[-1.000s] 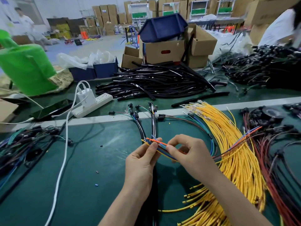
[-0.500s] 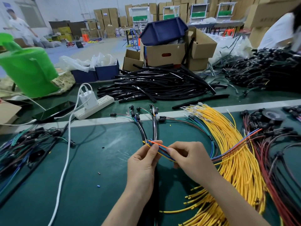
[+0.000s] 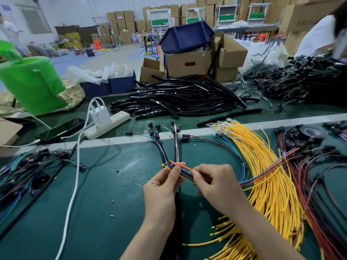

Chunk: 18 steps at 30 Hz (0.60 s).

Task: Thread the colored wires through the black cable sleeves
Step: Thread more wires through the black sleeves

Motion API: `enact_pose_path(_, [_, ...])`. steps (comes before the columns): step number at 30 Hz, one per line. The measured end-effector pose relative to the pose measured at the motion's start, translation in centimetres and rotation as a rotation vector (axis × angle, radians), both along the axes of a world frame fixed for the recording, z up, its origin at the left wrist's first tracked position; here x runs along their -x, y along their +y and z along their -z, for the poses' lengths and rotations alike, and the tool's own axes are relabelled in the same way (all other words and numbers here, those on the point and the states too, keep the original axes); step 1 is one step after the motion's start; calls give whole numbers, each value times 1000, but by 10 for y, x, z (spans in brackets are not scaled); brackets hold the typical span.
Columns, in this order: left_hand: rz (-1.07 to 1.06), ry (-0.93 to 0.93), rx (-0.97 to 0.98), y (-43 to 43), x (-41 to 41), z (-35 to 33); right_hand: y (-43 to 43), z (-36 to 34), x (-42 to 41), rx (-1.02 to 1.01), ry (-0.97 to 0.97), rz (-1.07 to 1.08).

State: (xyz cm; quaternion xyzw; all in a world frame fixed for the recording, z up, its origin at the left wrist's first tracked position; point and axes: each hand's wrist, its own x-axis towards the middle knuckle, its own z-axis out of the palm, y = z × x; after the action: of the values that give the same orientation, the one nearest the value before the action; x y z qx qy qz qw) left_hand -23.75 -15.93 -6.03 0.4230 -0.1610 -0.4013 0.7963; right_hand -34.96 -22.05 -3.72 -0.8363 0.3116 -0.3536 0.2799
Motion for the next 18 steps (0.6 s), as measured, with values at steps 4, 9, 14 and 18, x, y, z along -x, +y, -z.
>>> enact_pose_path(4, [4,-33,19,0,0,0,-1,2,0,31,29,-18])
enact_pose_path(9, [20,-128,19,1,-1,1,0,1,-1,-36,-34,-87])
enact_pose_path(14, [39,-257,-24,3,-2,1,0,-2,0,-234,-116,-71])
enact_pose_path(18, [73,-316,-37,7,-6,-5,-2,-7,3,-356,-91,-151])
